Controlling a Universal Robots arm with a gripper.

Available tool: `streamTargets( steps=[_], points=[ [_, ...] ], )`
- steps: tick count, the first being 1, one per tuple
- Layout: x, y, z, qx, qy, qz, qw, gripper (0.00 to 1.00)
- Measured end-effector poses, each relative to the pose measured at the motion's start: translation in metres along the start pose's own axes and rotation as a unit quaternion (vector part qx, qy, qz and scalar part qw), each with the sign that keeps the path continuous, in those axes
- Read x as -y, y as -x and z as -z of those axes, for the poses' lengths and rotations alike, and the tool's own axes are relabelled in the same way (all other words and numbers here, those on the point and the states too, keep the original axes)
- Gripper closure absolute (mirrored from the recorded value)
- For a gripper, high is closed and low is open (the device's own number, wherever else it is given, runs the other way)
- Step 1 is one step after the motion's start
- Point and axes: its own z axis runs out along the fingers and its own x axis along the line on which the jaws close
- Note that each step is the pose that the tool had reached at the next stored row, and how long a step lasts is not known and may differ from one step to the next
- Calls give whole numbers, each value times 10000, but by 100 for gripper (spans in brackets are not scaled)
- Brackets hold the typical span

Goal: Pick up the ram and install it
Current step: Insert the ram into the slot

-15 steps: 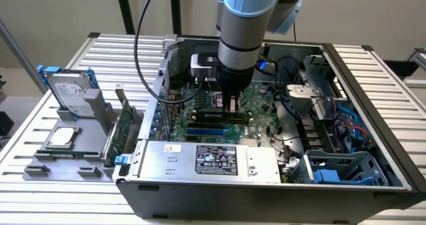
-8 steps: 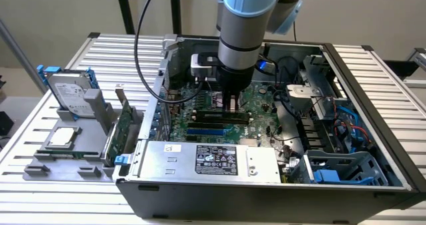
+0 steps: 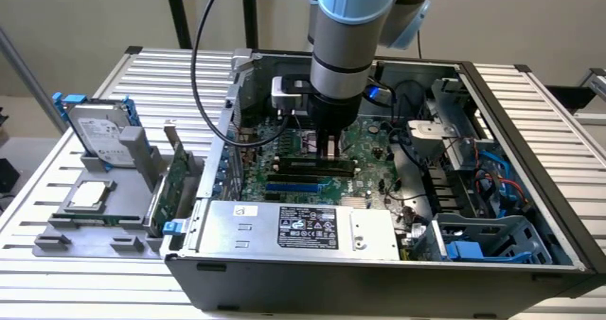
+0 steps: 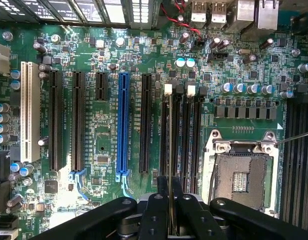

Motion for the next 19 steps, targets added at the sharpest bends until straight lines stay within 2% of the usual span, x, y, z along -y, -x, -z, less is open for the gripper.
streamTargets(
  steps=[19],
  points=[
    [0,-27,24,-6,5,41,10000,100]
  ],
)
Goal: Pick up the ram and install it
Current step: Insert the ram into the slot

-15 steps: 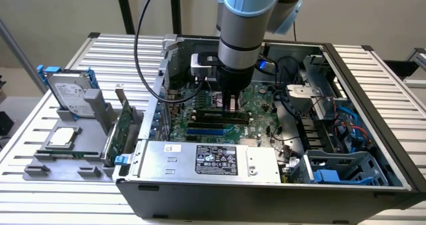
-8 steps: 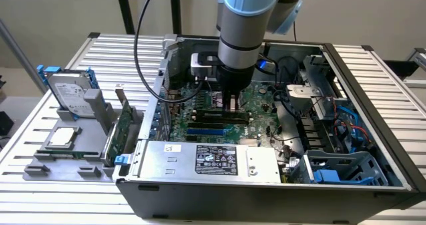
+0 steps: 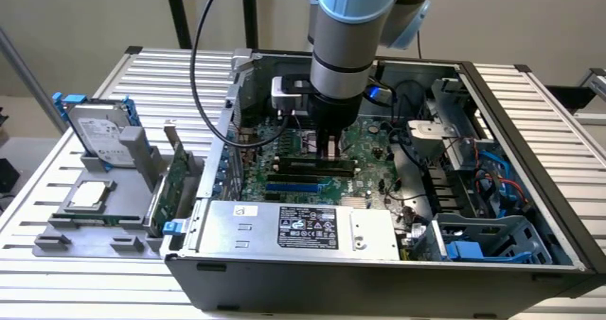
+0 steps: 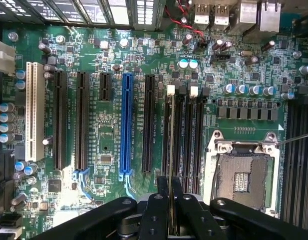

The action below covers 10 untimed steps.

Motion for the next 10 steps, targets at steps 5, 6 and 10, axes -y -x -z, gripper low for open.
streamTargets(
  steps=[5,6,10],
  points=[
    [0,-1,1,-6,0,6,10000,100],
    [0,-1,0,-8,0,6,10000,100],
    [4,-1,-3,-16,0,7,10000,100]
  ],
)
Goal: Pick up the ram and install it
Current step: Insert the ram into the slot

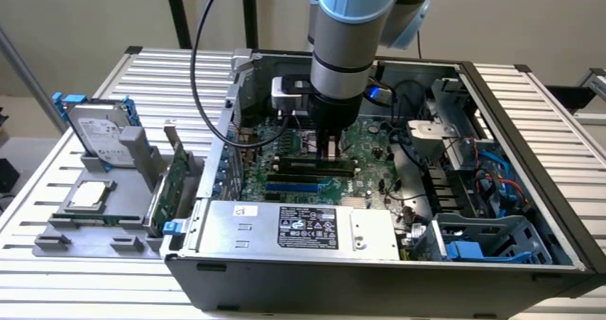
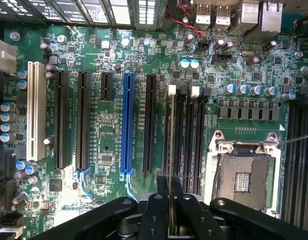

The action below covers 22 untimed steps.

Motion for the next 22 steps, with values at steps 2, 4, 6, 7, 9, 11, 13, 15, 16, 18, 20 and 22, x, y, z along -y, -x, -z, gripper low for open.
streamTargets(
  steps=[2,4,6,7,9,11,13,15,16,18,20,22],
  points=[
    [2,0,-3,-3,-1,1,10000,100],
    [3,0,-6,-8,-1,2,10000,100],
    [4,-1,-11,-12,-2,3,10000,100],
    [4,-1,-13,-13,-2,3,10000,100],
    [4,0,-15,-13,-2,3,10000,100],
    [4,5,-17,-12,-2,3,10000,100],
    [4,11,-17,-12,-3,2,10000,100],
    [4,18,-17,-12,-2,0,10000,100],
    [4,19,-17,-13,-2,0,10000,100],
    [4,20,-18,-15,-2,-1,10000,100],
    [4,21,-20,-22,-2,-1,10000,100],
    [4,20,-25,-28,-2,-1,10000,100]
  ],
)
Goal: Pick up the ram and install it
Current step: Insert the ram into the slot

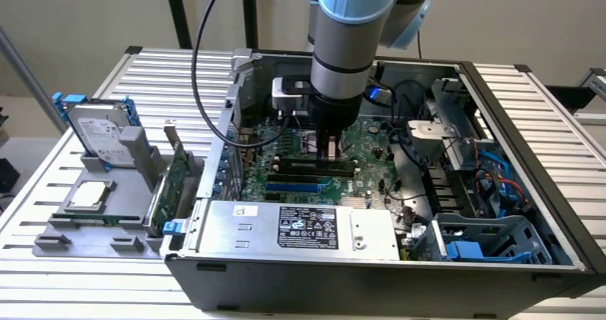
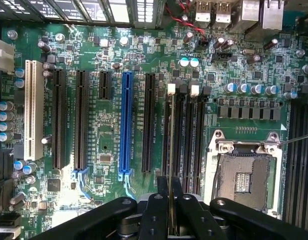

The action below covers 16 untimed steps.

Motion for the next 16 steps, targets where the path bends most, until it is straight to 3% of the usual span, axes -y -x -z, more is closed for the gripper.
streamTargets(
  steps=[10,11,16],
  points=[
    [0,-3,-45,-2,-1,0,10000,100],
    [0,-3,-45,-2,-1,0,10000,0],
    [-1,1,19,-1,-1,-1,10000,0]
  ],
)
